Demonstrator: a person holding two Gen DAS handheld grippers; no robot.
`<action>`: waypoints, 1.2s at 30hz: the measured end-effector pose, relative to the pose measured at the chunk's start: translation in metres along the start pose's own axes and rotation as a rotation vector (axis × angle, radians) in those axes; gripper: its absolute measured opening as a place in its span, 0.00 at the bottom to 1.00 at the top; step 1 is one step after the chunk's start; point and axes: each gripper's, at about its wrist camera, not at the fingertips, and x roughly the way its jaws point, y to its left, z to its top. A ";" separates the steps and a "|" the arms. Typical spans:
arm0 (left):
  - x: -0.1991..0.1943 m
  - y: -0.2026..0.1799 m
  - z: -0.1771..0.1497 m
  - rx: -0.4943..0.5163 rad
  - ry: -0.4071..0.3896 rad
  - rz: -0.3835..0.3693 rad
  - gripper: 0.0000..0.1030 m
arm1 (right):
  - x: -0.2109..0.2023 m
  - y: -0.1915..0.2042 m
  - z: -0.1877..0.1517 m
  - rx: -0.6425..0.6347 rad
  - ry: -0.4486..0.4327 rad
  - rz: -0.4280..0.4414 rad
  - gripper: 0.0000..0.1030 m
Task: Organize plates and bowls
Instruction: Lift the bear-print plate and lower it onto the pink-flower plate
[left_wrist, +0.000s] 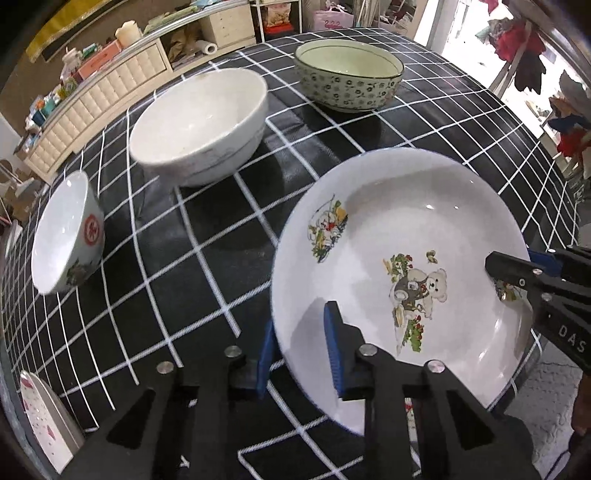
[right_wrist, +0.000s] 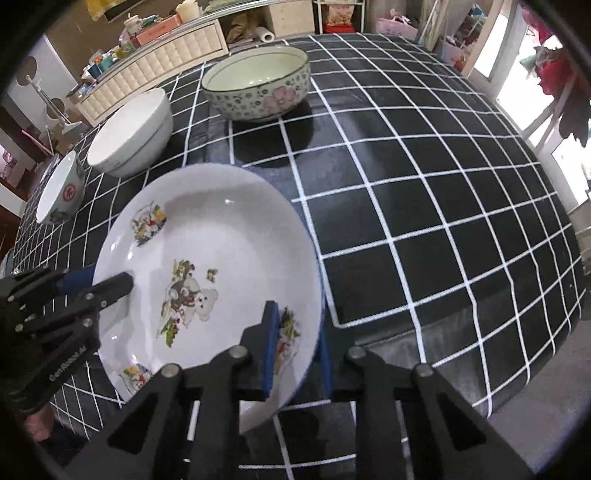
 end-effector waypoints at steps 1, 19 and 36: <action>-0.003 0.002 -0.004 0.001 -0.001 0.004 0.21 | -0.001 0.003 -0.001 -0.002 -0.002 0.001 0.22; -0.078 0.105 -0.094 -0.172 -0.061 0.080 0.19 | -0.041 0.131 -0.012 -0.187 -0.040 0.066 0.20; -0.135 0.244 -0.213 -0.421 -0.035 0.261 0.18 | -0.038 0.310 -0.039 -0.438 -0.003 0.218 0.18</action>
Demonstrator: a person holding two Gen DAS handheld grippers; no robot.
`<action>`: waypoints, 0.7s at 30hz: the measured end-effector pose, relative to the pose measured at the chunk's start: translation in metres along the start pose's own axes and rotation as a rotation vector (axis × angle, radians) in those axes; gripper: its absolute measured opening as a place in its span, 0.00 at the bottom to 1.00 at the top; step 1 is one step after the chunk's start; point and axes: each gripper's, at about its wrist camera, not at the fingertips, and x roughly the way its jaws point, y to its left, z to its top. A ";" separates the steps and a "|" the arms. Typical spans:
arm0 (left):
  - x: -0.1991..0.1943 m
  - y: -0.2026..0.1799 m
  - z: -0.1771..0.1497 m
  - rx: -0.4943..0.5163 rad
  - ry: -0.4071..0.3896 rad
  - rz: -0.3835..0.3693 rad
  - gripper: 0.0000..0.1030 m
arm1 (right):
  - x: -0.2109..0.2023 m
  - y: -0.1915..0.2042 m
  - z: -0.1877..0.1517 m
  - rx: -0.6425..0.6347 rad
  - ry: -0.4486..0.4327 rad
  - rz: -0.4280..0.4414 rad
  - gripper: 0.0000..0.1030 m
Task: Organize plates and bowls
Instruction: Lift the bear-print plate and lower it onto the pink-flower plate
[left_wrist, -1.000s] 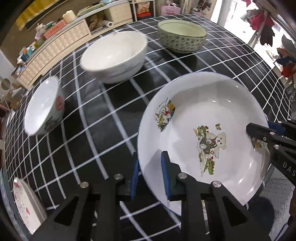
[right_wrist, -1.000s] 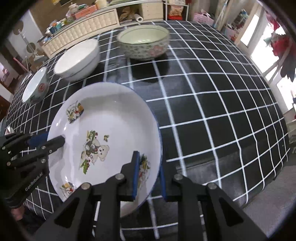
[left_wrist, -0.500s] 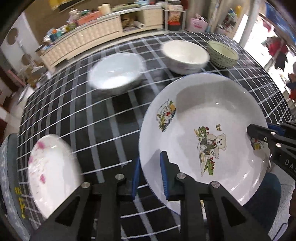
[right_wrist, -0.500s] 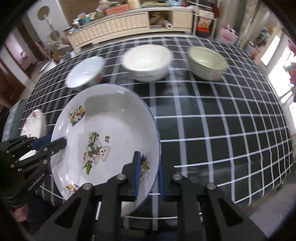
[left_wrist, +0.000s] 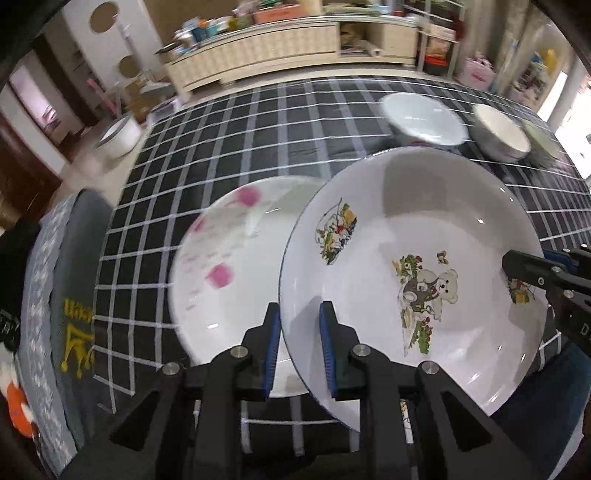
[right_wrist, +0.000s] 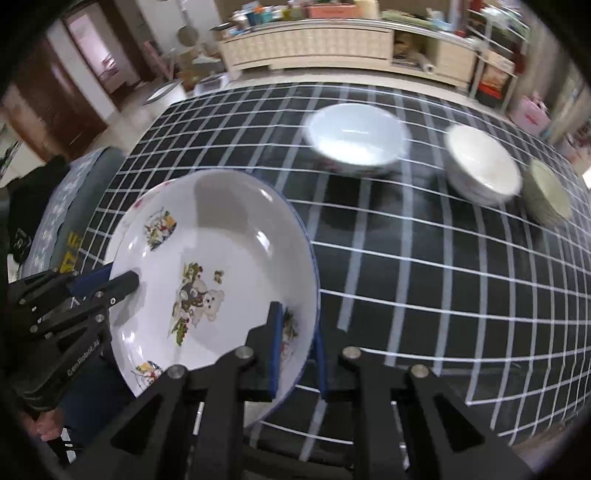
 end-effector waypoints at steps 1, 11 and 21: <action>0.000 0.007 -0.003 -0.008 0.005 0.013 0.18 | 0.003 0.008 0.002 -0.011 0.003 0.003 0.18; 0.024 0.058 -0.015 -0.071 0.043 -0.039 0.00 | 0.030 0.054 0.020 -0.062 0.046 0.080 0.15; 0.036 0.041 -0.002 0.004 0.038 -0.083 0.00 | 0.058 0.070 0.030 -0.064 0.082 0.072 0.15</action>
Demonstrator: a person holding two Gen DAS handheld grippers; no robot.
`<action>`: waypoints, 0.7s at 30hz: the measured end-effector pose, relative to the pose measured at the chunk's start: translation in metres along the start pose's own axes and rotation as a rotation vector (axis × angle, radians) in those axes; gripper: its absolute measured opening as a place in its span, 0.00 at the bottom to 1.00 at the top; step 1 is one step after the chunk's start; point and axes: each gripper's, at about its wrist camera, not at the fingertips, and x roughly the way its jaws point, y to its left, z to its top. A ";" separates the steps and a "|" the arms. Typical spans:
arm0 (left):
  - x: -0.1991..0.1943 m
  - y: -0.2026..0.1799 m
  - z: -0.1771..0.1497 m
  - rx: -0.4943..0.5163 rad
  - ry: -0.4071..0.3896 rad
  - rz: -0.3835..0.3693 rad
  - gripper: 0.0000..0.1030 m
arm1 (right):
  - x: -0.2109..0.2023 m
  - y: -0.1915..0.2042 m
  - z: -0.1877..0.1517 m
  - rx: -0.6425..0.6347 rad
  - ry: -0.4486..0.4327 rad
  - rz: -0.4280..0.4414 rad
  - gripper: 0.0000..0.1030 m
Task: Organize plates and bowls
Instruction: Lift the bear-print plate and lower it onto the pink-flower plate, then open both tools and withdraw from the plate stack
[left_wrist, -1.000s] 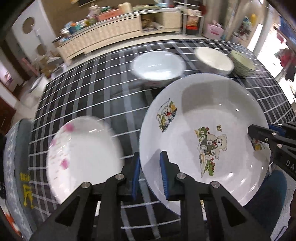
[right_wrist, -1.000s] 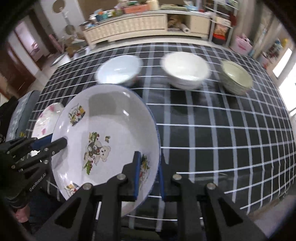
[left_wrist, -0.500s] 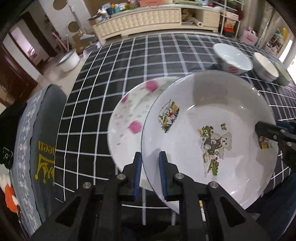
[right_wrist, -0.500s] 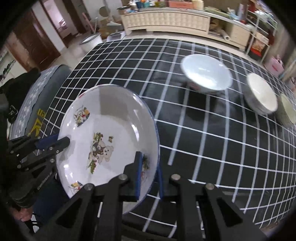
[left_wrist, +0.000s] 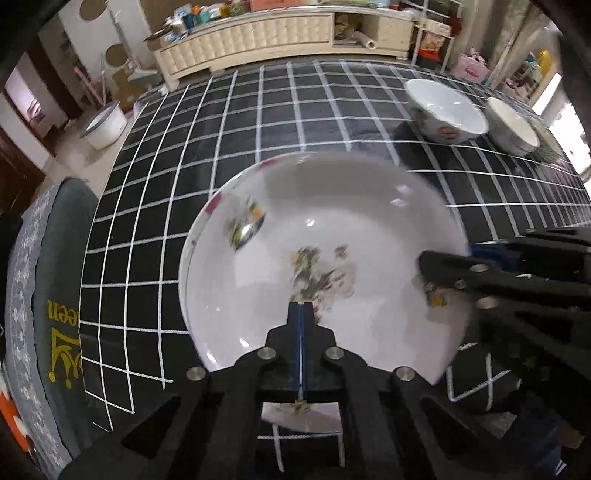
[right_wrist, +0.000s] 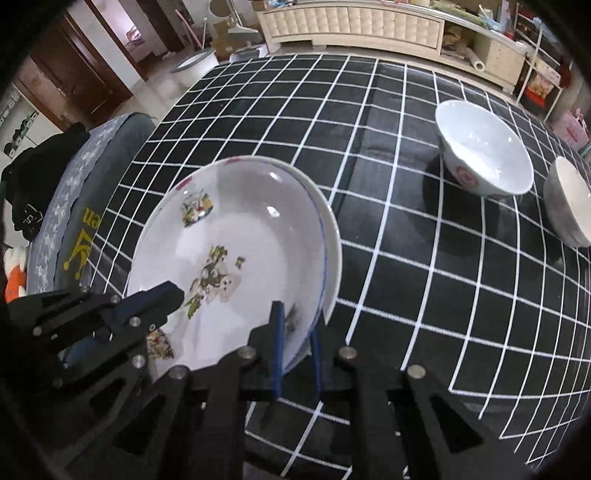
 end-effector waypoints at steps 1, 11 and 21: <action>0.006 0.006 0.000 -0.019 0.012 -0.007 0.00 | 0.002 0.000 0.001 0.006 0.004 0.004 0.15; 0.013 0.015 0.003 -0.065 0.021 -0.026 0.00 | -0.002 0.003 -0.001 0.007 -0.025 -0.033 0.16; -0.005 0.008 -0.001 -0.063 -0.006 -0.026 0.00 | -0.013 -0.007 -0.010 0.008 0.000 -0.096 0.21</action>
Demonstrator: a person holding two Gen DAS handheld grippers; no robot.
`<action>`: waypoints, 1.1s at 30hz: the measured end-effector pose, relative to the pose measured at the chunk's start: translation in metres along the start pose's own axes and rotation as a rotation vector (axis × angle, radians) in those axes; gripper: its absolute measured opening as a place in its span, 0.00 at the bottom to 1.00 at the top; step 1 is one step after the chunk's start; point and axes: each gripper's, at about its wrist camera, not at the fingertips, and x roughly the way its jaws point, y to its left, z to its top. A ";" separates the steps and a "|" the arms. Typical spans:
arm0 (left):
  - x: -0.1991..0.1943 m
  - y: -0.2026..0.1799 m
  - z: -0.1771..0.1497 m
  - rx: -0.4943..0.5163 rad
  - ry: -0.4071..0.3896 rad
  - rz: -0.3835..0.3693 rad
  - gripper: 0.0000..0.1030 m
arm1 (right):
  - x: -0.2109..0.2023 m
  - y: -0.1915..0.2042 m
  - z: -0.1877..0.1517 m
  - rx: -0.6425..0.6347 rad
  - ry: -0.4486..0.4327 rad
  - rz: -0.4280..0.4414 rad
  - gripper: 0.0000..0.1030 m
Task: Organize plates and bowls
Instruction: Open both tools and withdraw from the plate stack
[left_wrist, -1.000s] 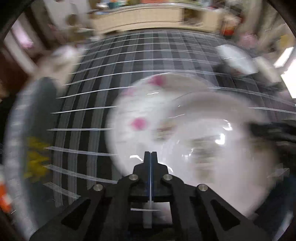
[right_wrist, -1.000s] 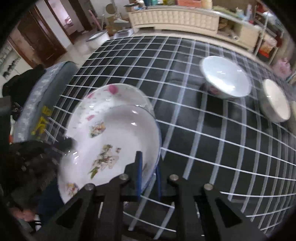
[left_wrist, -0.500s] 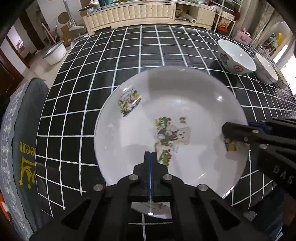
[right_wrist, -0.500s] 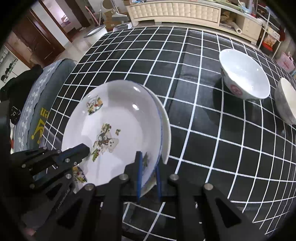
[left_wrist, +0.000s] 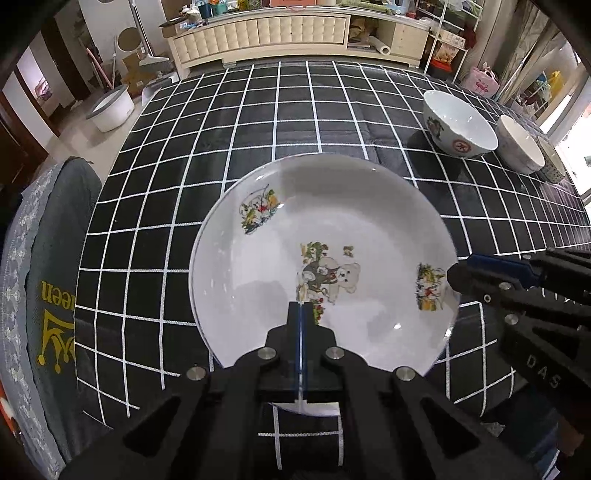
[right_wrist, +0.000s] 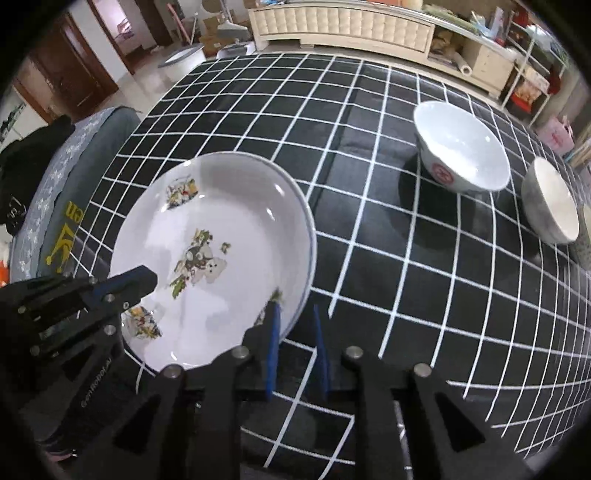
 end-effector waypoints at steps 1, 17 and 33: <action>-0.002 -0.001 0.000 -0.001 -0.004 -0.003 0.00 | -0.002 -0.002 -0.001 0.004 -0.004 0.005 0.22; -0.037 -0.042 0.026 0.034 -0.077 -0.051 0.41 | -0.054 -0.051 -0.008 0.091 -0.124 -0.043 0.64; -0.020 -0.106 0.100 0.115 -0.049 -0.084 0.53 | -0.067 -0.136 0.024 0.185 -0.163 -0.135 0.78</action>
